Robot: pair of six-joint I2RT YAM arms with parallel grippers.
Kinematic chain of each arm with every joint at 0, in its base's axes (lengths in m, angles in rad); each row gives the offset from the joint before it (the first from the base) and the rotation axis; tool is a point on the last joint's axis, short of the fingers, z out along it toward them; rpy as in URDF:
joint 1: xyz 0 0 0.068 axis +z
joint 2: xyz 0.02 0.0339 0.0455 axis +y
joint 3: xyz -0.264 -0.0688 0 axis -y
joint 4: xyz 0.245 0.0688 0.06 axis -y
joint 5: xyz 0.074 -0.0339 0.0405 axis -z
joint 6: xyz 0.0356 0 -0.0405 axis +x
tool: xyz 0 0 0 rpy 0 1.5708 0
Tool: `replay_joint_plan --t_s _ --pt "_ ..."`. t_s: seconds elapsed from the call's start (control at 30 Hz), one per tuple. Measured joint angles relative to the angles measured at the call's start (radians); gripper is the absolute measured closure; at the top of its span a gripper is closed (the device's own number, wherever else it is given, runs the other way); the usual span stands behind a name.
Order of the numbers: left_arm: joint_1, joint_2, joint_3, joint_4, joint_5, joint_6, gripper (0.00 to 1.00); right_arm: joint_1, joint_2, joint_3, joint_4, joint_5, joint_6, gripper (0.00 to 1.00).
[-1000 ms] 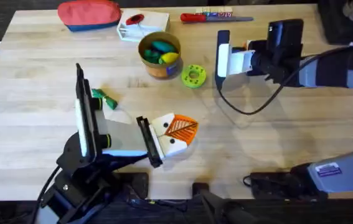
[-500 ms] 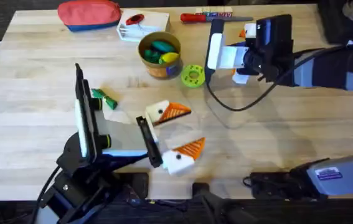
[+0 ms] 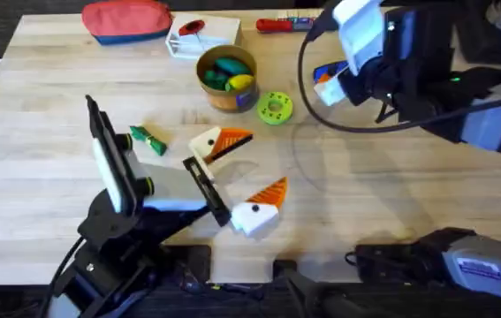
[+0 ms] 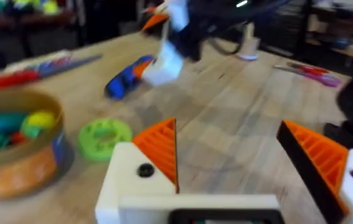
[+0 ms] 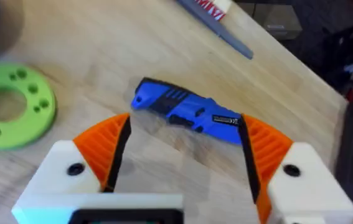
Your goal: Pick up the gripper from the table and insert it into the empty holder that is missing its gripper. Then pick up a screw, insert it into the mounting hole, and use the screwdriver to tighten it. Finally, clean up the table by picking up the vegetable and placing it into the bucket.
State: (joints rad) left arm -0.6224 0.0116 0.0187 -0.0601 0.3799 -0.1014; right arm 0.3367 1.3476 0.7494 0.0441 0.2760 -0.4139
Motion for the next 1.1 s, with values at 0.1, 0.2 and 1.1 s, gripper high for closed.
replay_joint_plan --t_s 0.1,0.2,1.1 --pt "0.0 0.0 0.082 -0.173 -0.122 -0.07 0.015 0.0 -0.044 0.0 0.0 0.0 0.107 0.008" --pt "0.0 0.011 0.252 -0.412 -0.269 -0.143 0.015 0.0 -0.071 0.0 -0.001 0.0 0.165 0.01" --pt "0.045 0.724 1.132 -1.267 -0.822 -0.711 0.015 0.015 -0.097 0.0 0.0 0.0 0.239 0.01"
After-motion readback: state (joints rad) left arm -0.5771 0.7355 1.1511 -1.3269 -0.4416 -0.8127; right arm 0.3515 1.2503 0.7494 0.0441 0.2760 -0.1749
